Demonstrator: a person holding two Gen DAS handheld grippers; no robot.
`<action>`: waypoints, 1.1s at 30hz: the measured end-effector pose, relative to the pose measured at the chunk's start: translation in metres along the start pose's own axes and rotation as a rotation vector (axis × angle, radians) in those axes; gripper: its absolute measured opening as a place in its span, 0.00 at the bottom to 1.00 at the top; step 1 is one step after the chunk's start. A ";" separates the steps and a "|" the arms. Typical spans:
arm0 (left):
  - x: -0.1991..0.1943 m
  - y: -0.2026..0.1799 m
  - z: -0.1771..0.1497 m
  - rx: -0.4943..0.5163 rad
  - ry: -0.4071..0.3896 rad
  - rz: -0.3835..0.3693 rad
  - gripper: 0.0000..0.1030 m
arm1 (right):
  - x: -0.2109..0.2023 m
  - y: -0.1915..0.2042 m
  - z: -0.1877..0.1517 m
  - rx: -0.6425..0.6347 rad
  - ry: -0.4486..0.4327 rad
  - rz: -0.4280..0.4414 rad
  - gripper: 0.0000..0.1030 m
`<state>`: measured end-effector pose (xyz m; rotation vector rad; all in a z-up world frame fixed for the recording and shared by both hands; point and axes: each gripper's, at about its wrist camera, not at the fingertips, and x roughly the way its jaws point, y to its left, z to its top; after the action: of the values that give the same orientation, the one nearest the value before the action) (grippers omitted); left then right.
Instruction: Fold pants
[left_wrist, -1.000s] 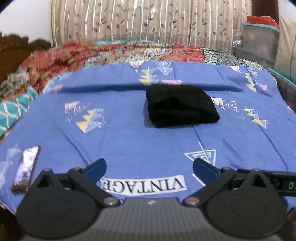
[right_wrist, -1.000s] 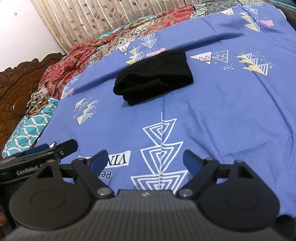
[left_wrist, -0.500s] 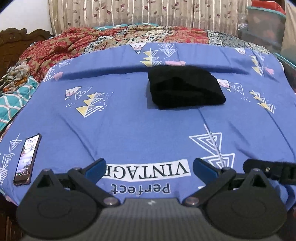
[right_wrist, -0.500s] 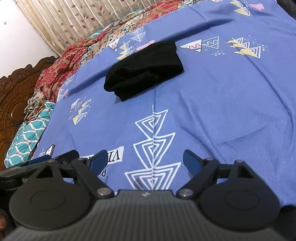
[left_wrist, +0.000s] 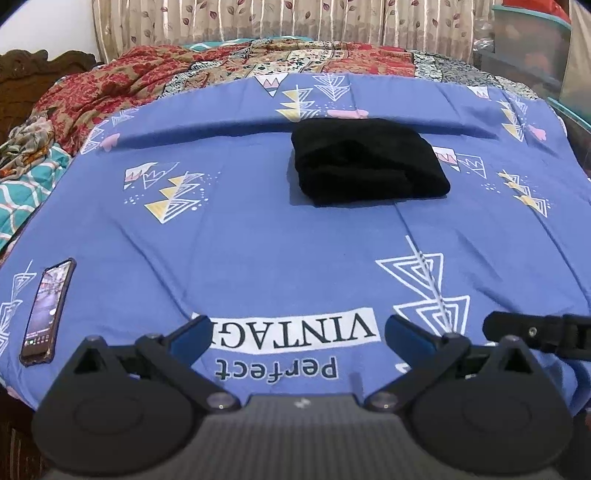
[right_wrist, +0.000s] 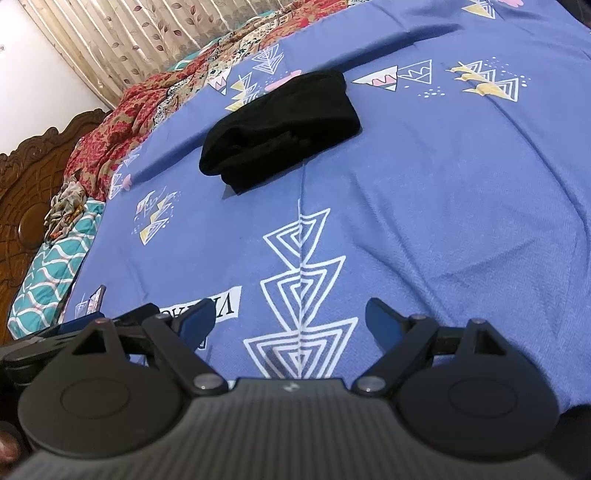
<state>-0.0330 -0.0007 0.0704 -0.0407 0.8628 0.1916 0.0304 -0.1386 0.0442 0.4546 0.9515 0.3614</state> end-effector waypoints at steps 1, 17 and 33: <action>0.000 0.000 0.000 -0.001 0.002 -0.001 1.00 | 0.000 0.000 0.001 -0.001 0.001 0.000 0.87; 0.001 0.005 -0.002 -0.011 0.013 0.033 1.00 | -0.001 0.005 -0.001 -0.016 0.002 -0.002 0.87; 0.000 0.005 -0.003 0.002 0.020 0.048 1.00 | -0.005 0.005 -0.002 -0.014 -0.005 0.002 0.87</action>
<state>-0.0364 0.0034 0.0688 -0.0198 0.8849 0.2360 0.0256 -0.1368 0.0494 0.4434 0.9431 0.3686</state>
